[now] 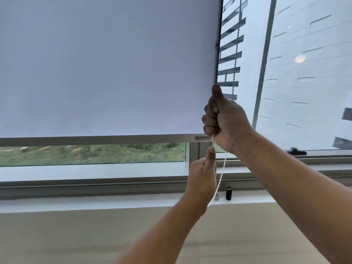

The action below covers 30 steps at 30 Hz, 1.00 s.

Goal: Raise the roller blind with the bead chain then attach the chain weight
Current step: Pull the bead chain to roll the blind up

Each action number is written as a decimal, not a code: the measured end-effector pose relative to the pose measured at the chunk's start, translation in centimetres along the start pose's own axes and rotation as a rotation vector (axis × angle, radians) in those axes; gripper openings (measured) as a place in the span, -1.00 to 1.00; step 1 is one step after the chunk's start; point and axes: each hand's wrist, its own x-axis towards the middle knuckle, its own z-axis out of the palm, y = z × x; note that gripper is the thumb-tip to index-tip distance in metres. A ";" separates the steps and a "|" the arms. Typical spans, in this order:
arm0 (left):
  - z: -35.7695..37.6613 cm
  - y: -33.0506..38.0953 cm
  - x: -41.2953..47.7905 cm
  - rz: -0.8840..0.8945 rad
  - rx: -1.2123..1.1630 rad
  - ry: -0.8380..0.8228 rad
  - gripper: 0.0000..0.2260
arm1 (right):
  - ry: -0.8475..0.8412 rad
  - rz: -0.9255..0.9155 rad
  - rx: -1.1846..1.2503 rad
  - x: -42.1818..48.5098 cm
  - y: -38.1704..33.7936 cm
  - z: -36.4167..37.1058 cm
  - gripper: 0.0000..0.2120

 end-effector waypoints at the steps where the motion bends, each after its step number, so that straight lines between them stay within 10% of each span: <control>1: -0.2 0.0 0.0 -0.015 0.001 -0.052 -0.45 | -0.013 -0.010 -0.004 -0.2 0.0 -0.1 -0.50; 12: -3.1 -2.3 1.2 -0.098 0.070 0.095 -0.41 | 0.056 0.321 -0.029 -7.9 12.7 -3.3 -0.49; 30: -1.1 4.1 4.8 0.360 0.207 0.202 -0.36 | 0.033 0.387 -0.103 -9.1 14.6 -1.8 -0.42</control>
